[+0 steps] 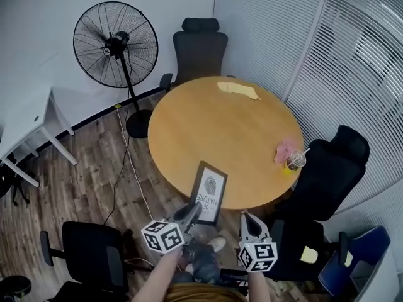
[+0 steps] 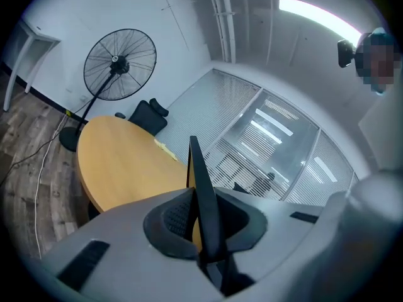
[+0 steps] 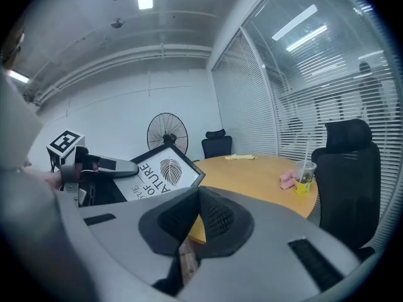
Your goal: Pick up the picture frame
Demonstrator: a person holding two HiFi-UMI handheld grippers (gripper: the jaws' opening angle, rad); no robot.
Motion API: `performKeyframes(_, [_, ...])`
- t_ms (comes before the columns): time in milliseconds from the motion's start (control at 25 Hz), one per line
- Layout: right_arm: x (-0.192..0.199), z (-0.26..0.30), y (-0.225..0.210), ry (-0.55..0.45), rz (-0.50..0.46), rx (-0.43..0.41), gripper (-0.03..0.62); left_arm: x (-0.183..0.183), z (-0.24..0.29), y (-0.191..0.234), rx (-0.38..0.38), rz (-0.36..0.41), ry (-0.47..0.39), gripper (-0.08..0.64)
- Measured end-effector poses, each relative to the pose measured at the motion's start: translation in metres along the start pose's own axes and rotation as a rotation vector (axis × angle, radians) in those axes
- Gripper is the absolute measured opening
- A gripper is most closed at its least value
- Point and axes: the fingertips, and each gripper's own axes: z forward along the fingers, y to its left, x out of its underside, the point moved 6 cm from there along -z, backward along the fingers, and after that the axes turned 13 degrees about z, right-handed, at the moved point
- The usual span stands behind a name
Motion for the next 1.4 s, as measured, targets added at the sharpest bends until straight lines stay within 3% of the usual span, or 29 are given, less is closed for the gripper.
performKeyframes(680, [-0.001, -0.036, 0.025, -0.069, -0.009, -0.026, 0.012, -0.013, -0.046, -0.028, 0.03, -0.034, -0.085, 0.069])
performKeyframes(1400, [-0.005, -0.044, 0.019, -0.071, -0.017, -0.009, 0.012, -0.011, -0.043, -0.028, 0.04, -0.074, -0.094, 0.069])
